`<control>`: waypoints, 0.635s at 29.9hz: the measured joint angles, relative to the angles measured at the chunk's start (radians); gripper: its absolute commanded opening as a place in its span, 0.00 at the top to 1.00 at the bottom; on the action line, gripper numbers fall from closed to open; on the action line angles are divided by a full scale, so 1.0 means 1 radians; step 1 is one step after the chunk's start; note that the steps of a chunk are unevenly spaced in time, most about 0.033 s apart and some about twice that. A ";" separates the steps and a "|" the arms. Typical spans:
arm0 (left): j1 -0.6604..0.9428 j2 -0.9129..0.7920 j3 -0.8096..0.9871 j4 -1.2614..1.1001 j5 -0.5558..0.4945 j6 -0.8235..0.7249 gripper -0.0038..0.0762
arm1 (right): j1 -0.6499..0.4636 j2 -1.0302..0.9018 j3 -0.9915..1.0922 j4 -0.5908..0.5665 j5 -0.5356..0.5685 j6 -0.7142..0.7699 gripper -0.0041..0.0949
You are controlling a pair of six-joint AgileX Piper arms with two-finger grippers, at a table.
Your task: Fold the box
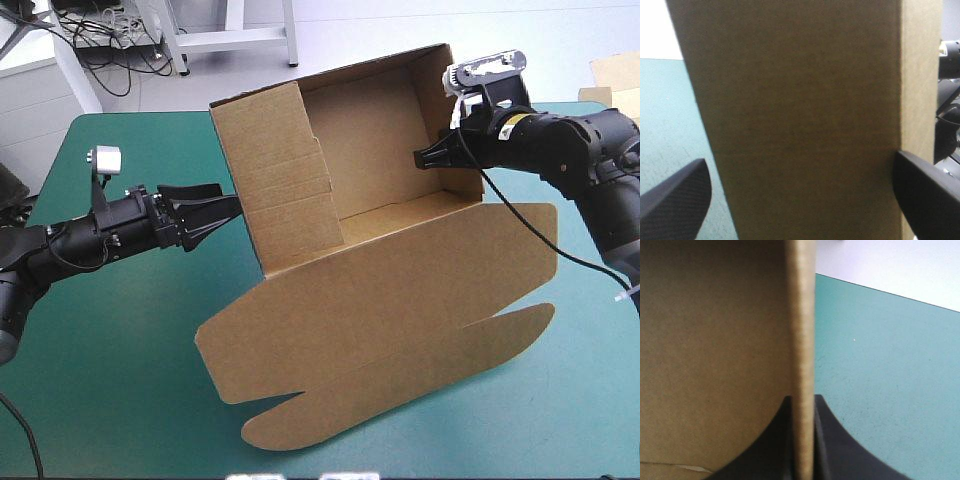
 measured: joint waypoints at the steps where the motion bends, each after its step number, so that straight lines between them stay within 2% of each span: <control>1: -0.009 -0.001 -0.004 -0.001 0.000 0.005 0.07 | 0.003 0.000 0.000 -0.006 -0.005 0.004 0.97; 14: -0.063 -0.001 -0.068 -0.004 -0.007 0.017 0.07 | 0.006 0.001 0.001 -0.032 -0.025 0.045 0.97; 19: -0.065 -0.001 -0.107 0.031 -0.088 -0.026 0.07 | 0.006 0.001 0.001 -0.040 -0.054 0.064 0.97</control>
